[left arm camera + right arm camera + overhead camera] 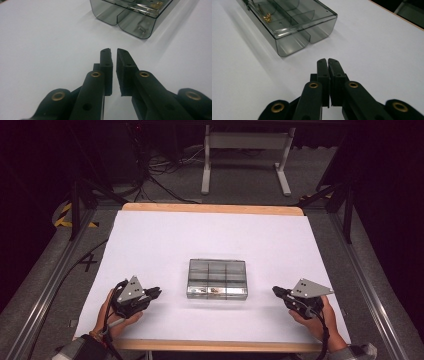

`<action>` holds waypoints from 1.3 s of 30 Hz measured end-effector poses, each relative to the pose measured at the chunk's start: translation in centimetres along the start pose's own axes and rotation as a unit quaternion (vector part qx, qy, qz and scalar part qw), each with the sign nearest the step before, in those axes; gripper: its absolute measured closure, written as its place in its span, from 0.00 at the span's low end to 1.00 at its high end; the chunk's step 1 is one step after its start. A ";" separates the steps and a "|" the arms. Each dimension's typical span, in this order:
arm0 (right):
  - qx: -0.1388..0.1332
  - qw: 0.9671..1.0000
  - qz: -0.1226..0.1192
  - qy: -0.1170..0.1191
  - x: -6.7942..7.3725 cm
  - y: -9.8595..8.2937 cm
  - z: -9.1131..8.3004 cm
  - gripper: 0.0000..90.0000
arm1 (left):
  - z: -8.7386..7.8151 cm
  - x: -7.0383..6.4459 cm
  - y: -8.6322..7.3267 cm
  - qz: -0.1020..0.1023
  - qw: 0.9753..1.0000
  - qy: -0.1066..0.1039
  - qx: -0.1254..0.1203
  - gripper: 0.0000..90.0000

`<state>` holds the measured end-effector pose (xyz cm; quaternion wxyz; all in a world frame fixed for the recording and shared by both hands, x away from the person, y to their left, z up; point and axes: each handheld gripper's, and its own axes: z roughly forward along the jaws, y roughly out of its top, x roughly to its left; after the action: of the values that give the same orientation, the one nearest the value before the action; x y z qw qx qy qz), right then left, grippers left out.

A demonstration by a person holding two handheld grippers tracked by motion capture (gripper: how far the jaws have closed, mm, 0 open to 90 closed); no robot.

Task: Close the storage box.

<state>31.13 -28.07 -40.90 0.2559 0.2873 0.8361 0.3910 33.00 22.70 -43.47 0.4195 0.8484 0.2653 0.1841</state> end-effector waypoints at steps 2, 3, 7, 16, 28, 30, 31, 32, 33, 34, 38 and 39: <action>-0.002 1.000 0.003 -0.006 -0.3 -0.3 -0.2 0.97 | -0.4 0.5 -0.5 -0.008 1.000 0.008 0.002 0.91; 0.000 1.000 0.001 -0.010 -0.4 -0.5 -0.3 0.97 | -0.5 0.7 -0.6 -0.011 1.000 0.012 0.004 0.90; -0.001 1.000 0.006 -0.012 -0.9 -1.1 -0.7 0.95 | -1.2 1.7 -1.2 -0.027 0.999 0.020 -0.005 0.90; -0.010 0.999 0.029 -0.035 -2.1 -2.4 -1.5 0.90 | -2.7 2.6 -2.8 -0.032 0.999 0.027 -0.032 0.76; -0.033 0.993 0.079 -0.077 -4.0 -5.0 -2.8 0.67 | -4.0 3.2 -4.8 -0.059 0.995 0.056 -0.056 0.52; -0.035 0.992 0.088 -0.084 -4.3 -5.5 -3.0 0.60 | -4.2 3.3 -5.2 -0.069 0.994 0.064 -0.063 0.50; -0.034 0.991 0.088 -0.092 -4.3 -5.6 -3.0 0.57 | -4.3 3.3 -5.3 -0.072 0.993 0.071 -0.063 0.47; -0.034 0.991 0.087 -0.099 -4.5 -5.8 -3.0 0.54 | -4.3 3.3 -5.3 -0.072 0.993 0.071 -0.063 0.45; -0.034 0.991 0.087 -0.099 -4.5 -5.8 -3.0 0.54 | -4.3 3.4 -5.4 -0.070 0.993 0.069 -0.063 0.45; -0.035 0.990 0.086 -0.104 -4.5 -6.0 -3.1 0.50 | -4.3 3.3 -5.5 -0.073 0.993 0.070 -0.063 0.44; -0.039 0.988 0.097 -0.116 -4.9 -6.7 -3.2 0.37 | -4.4 3.4 -6.0 -0.081 0.990 0.091 -0.064 0.29; -0.038 0.986 0.105 -0.121 -5.0 -7.0 -3.2 0.32 | -4.3 3.5 -6.3 -0.086 0.990 0.096 -0.065 0.29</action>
<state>30.57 -36.81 -43.74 0.3234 0.4090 0.7486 0.4095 31.57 30.68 -45.75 0.4607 0.7717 0.3641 0.2443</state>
